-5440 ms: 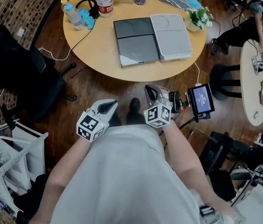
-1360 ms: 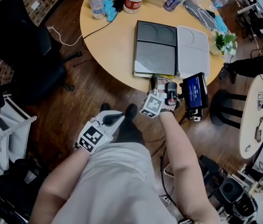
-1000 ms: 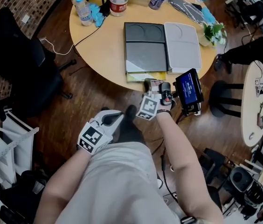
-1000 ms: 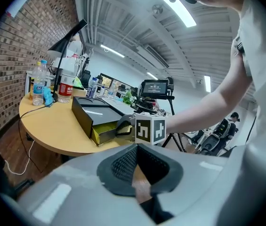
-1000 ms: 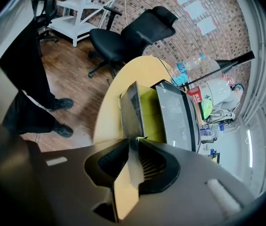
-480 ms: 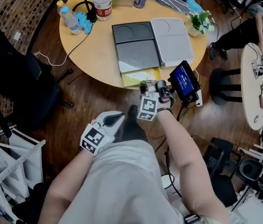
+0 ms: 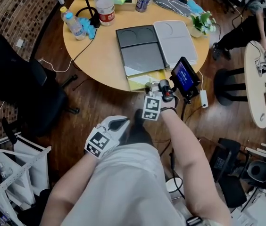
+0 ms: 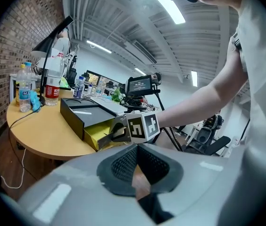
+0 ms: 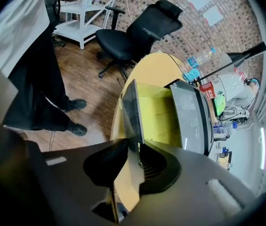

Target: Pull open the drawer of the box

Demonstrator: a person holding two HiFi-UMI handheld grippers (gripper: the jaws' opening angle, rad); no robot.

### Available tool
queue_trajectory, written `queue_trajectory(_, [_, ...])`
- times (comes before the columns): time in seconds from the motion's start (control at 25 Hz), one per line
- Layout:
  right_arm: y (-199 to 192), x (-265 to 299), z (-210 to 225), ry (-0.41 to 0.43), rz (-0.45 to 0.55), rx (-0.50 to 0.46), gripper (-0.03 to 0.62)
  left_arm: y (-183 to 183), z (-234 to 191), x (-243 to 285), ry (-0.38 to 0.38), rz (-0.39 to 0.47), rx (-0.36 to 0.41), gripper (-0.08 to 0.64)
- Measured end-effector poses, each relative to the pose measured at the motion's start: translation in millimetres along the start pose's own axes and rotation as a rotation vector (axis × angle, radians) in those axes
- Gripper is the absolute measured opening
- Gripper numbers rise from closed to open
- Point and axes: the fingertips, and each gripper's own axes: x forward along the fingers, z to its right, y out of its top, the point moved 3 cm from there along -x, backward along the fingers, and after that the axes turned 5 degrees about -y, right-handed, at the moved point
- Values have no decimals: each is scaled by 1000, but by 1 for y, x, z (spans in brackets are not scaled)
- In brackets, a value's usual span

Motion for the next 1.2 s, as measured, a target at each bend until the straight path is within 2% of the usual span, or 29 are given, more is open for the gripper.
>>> queue_trajectory(0.84, [-6, -38, -58, 53, -29, 26, 80, 3, 12, 1, -94, -9, 68, 6])
queue_trajectory(1.2, [-7, -45, -69, 63, -25, 34, 77, 6, 17, 4, -104, -6, 59, 6])
